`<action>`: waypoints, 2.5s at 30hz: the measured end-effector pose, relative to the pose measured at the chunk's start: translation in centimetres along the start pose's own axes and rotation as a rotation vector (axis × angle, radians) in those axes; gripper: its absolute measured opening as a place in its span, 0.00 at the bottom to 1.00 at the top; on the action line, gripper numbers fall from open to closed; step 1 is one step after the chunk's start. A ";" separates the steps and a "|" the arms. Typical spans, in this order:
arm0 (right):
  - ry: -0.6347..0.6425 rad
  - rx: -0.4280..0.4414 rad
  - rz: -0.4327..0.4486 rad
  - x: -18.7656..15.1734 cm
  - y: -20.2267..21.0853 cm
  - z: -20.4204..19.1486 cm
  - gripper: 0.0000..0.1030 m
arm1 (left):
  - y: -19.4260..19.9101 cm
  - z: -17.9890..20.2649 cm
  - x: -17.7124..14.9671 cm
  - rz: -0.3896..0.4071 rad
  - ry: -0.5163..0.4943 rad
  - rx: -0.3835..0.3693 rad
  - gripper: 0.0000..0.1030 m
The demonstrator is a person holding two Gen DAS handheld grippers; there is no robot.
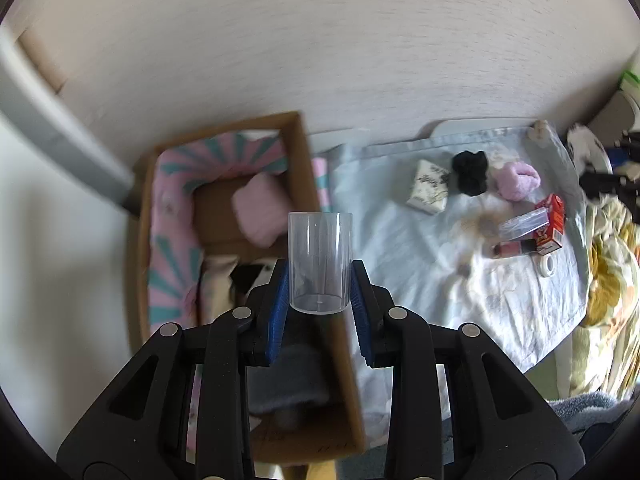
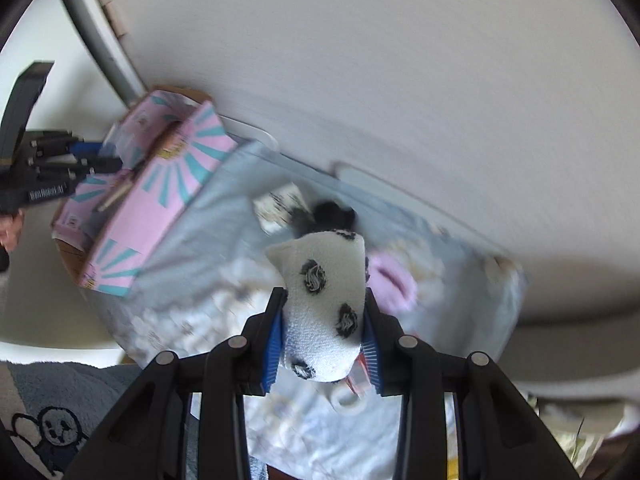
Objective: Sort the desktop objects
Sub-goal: 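Carry the clear cup and panda slipper with both tools toward the box, then open both tools to drop the cup and panda slipper into the box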
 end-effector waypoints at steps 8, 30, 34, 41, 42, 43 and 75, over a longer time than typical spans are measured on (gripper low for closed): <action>0.183 0.044 -0.027 7.1 -1.7 -5.8 0.32 | 0.0 -3.3 -4.0 -0.022 0.099 0.031 0.26; 0.461 0.188 -0.192 14.5 -11.2 -19.3 0.32 | -1.5 -7.3 -8.1 -0.096 0.272 0.049 0.26; 0.478 0.194 -0.220 14.5 -12.3 -19.9 0.32 | -1.9 -7.2 -8.2 -0.109 0.267 0.048 0.26; 0.503 0.177 -0.300 14.0 -14.8 -19.9 0.31 | -2.7 -6.9 -8.3 -0.125 0.278 0.033 0.26; 0.499 0.179 -0.303 14.1 -15.0 -19.9 0.31 | -2.8 -6.8 -8.3 -0.130 0.277 0.034 0.26; 0.499 0.179 -0.304 14.2 -15.0 -19.9 0.31 | -2.8 -6.7 -8.4 -0.132 0.277 0.034 0.26; 0.558 0.118 -0.351 14.4 -17.6 -20.1 0.75 | -2.7 -5.5 -6.5 -0.094 0.189 0.064 1.00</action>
Point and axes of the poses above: each gripper's, at about its wrist camera, not at the fingertips, and y roughly against the way its jaws point, z to its right, x to its top, the point moved 8 cm from there along -y, roughly the way its jaws point, and after that the axes turned 14 degrees about x, right-handed, at the moved point
